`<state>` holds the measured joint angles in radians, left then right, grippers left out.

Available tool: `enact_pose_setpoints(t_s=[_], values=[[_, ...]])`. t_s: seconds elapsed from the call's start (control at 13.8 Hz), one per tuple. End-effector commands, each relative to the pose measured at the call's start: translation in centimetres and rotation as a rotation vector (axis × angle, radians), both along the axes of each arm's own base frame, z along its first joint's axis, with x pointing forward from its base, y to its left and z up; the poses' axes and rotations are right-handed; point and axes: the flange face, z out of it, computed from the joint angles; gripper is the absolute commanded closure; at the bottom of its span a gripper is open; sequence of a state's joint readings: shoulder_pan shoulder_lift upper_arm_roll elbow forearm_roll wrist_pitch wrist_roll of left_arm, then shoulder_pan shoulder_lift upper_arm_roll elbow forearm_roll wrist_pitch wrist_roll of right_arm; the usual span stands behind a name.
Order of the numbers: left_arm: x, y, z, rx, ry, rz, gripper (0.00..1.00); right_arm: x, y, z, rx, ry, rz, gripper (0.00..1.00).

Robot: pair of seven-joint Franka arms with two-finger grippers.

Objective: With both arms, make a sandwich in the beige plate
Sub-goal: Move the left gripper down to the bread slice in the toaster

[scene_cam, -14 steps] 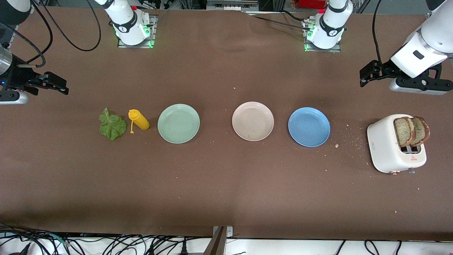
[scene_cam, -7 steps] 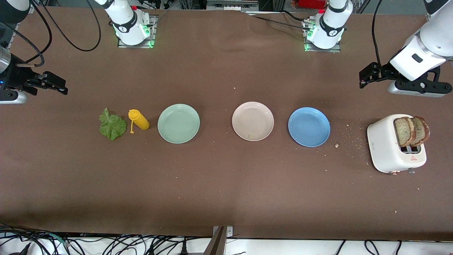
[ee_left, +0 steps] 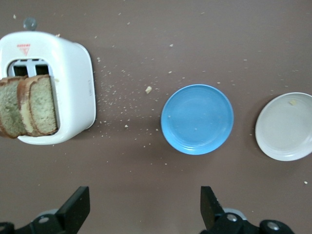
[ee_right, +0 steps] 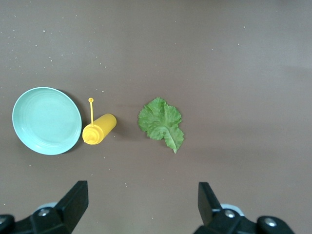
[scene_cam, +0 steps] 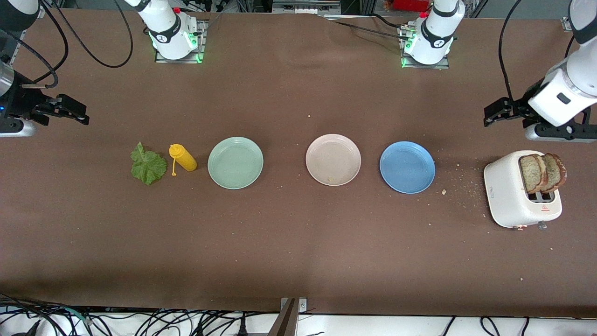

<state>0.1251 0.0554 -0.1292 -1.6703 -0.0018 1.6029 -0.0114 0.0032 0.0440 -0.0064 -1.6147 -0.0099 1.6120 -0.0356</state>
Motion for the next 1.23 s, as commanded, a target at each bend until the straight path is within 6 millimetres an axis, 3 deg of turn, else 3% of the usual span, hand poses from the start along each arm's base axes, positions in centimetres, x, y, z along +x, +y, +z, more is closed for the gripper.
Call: enact_pose_setpoints(t_s=[0.0, 0.29, 0.65, 0.87, 1.16], values=[[1.3, 3.1, -1.1, -0.037, 0.01, -0.061, 0.0, 0.4, -0.1, 0.4, 0.012, -0.007, -0.015, 0.0], [2.8, 8.2, -2.5, -0.027, -0.066, -0.002, 0.0, 0.4, -0.1, 0.5, 0.012, -0.009, -0.015, 0.0], [3.5, 11.3, -4.9, 0.049, -0.097, 0.008, 0.0, 0.4, -0.1, 0.4, 0.012, -0.007, -0.015, 0.0], [4.0, 13.4, -7.9, 0.093, -0.162, 0.007, 0.01, 0.3, -0.1, 0.5, 0.012, -0.01, -0.015, 0.0], [3.9, 13.7, -11.9, 0.155, -0.197, -0.032, 0.03, 0.4, -0.1, 0.5, 0.016, -0.009, -0.015, 0.0]])
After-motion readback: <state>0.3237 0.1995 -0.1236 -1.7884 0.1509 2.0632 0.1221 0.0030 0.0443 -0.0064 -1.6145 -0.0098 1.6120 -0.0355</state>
